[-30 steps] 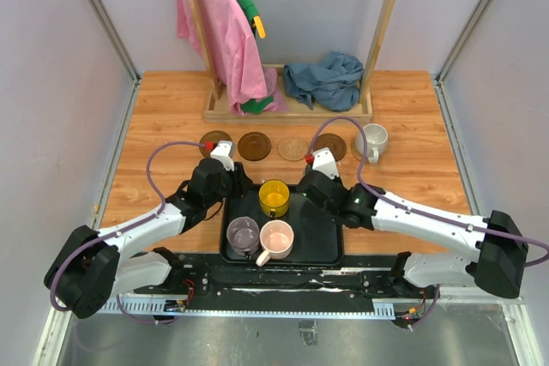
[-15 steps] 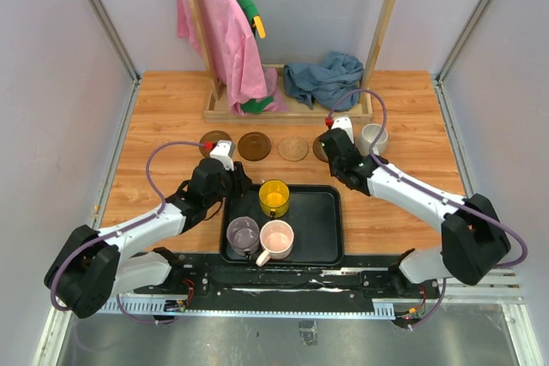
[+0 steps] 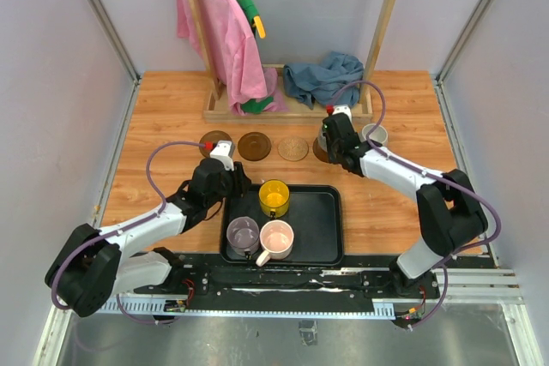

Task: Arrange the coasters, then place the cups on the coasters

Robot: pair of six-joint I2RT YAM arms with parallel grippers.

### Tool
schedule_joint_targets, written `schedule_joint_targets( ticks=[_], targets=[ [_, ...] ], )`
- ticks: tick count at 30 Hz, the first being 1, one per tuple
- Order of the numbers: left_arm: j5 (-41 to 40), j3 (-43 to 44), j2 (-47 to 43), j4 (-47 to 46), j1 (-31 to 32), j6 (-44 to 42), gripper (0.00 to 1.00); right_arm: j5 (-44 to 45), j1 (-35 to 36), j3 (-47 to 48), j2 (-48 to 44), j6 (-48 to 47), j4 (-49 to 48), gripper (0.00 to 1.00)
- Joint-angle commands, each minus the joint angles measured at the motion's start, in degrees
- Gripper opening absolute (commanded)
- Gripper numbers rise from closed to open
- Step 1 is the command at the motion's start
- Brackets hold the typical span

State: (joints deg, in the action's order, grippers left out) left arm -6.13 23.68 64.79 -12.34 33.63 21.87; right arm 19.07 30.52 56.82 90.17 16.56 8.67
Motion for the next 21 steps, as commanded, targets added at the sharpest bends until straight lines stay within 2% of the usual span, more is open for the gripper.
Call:
schedule_joint_targets(
  ticks=[1, 21],
  targets=[
    [-0.66, 0.59, 0.27, -1.3, 0.65, -0.34, 0.45, -0.77, -1.21, 4.23, 0.67, -0.66, -6.2, 0.01],
    [-0.64, 0.31, 0.83, -1.44, 0.65, -0.33, 0.46, -0.75, -1.53, 4.09, 4.03, 0.91, -4.99, 0.01]
  ],
)
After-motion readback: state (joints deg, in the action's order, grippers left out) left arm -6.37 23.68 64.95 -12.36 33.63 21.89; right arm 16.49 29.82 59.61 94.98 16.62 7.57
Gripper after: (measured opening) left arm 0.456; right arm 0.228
